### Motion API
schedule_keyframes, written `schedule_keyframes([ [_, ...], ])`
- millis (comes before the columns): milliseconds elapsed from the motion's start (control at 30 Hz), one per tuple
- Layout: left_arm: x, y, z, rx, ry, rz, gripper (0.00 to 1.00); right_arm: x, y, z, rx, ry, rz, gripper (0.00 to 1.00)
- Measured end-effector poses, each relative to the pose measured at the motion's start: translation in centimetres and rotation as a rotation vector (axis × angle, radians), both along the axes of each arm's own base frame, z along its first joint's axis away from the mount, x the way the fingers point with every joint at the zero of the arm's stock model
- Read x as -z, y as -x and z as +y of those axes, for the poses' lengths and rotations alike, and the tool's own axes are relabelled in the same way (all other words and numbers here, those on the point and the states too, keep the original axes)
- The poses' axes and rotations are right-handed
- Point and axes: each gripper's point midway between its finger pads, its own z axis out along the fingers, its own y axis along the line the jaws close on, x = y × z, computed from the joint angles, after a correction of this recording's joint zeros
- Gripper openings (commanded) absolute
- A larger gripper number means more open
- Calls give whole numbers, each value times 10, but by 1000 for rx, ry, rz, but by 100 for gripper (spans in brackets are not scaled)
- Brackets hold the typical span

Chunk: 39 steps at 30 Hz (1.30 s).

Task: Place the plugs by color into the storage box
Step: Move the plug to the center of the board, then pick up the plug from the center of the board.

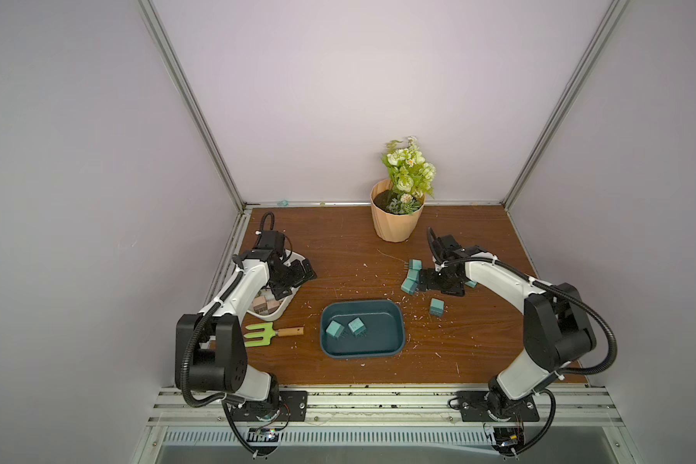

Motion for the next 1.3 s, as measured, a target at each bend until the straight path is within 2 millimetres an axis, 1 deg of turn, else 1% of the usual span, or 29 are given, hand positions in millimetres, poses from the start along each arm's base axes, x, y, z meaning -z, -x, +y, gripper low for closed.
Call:
schedule_keyframes([
  [67,0,0,0,0,0,0,99,-4,2,-6,39,10,-17,94],
  [100,0,0,0,0,0,0,99,-2,4,-9,53,17,-14,94],
  [233,0,0,0,0,0,0,99,20,15,-15,83,43,43,90],
  [367,0,0,0,0,0,0,99,36,19,-16,97,56,81,86],
  [633,-1,1,0,-3,1,-2,99,44,17,-14,100,51,86,65],
  [667,-2,1,0,-3,1,-5,99,45,17,-14,98,49,87,63],
  [800,-5,1,0,-4,2,-15,99,52,24,-15,94,52,105,63],
  [900,-5,1,0,-4,2,-15,99,55,28,-13,83,47,119,66],
  [967,-5,1,0,-4,2,-14,99,55,29,-11,75,47,119,66],
  [1000,-5,1,0,-4,2,-15,99,55,29,-10,72,47,119,63],
  [1100,-5,1,0,-5,2,-15,99,55,31,-9,62,47,120,48],
  [1200,-5,1,0,-6,3,-14,99,55,31,-8,52,46,120,41],
  [1300,-5,1,0,-7,3,-14,99,53,34,-6,43,48,121,39],
])
